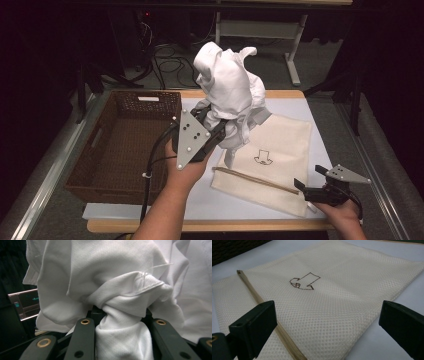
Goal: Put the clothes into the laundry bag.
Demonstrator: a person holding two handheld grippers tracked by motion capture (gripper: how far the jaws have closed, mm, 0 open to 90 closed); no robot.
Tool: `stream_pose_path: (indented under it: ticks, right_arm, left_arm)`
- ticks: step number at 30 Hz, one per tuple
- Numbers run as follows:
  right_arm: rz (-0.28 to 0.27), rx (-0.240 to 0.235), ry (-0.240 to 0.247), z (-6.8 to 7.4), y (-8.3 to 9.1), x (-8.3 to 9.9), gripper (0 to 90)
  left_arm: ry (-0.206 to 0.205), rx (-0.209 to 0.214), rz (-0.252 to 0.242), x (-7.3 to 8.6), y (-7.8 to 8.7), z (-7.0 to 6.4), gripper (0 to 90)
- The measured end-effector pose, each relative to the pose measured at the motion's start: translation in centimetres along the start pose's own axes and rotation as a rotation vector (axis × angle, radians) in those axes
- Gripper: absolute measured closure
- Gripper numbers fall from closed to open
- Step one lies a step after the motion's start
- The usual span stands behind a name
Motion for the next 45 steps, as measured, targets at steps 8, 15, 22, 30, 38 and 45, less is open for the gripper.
stream_pose_path:
  ticks: [8,15,22,30,38,45]
  right_arm:
    - [0.002,0.0,-0.002,0.1,0.0,0.0,1.9]
    - [0.003,-0.001,0.001,0.1,0.0,0.0,1.9]
    - [0.006,0.0,0.006,0.2,-0.1,0.1,1.9]
    - [0.016,-0.001,0.01,0.3,-0.3,0.1,1.9]
    - [0.029,-0.004,0.011,0.5,-0.5,0.3,4.5]
    - [0.031,-0.012,0.029,1.0,-0.7,0.2,13.0]
  left_arm:
    - [0.001,0.0,-0.002,0.2,0.3,-0.2,68.3]
    - [0.001,-0.01,-0.006,0.7,1.9,0.2,68.1]
    - [0.013,-0.017,0.002,1.8,4.6,0.6,67.8]
    - [0.038,-0.02,0.033,3.6,7.3,0.3,67.5]
    - [0.055,0.005,0.081,6.4,8.6,-1.4,66.6]
    - [0.103,0.048,0.089,7.8,7.3,-2.8,66.6]
Point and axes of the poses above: each handheld gripper's, and its own axes: y roughly backward along the jaws, x roughly out of its underside, z roughly to its left, the point moved 1 cm from there along -y, roughly forward along the jaws, and after that the axes turned 7 degrees about -y, right-handed, at the moved point
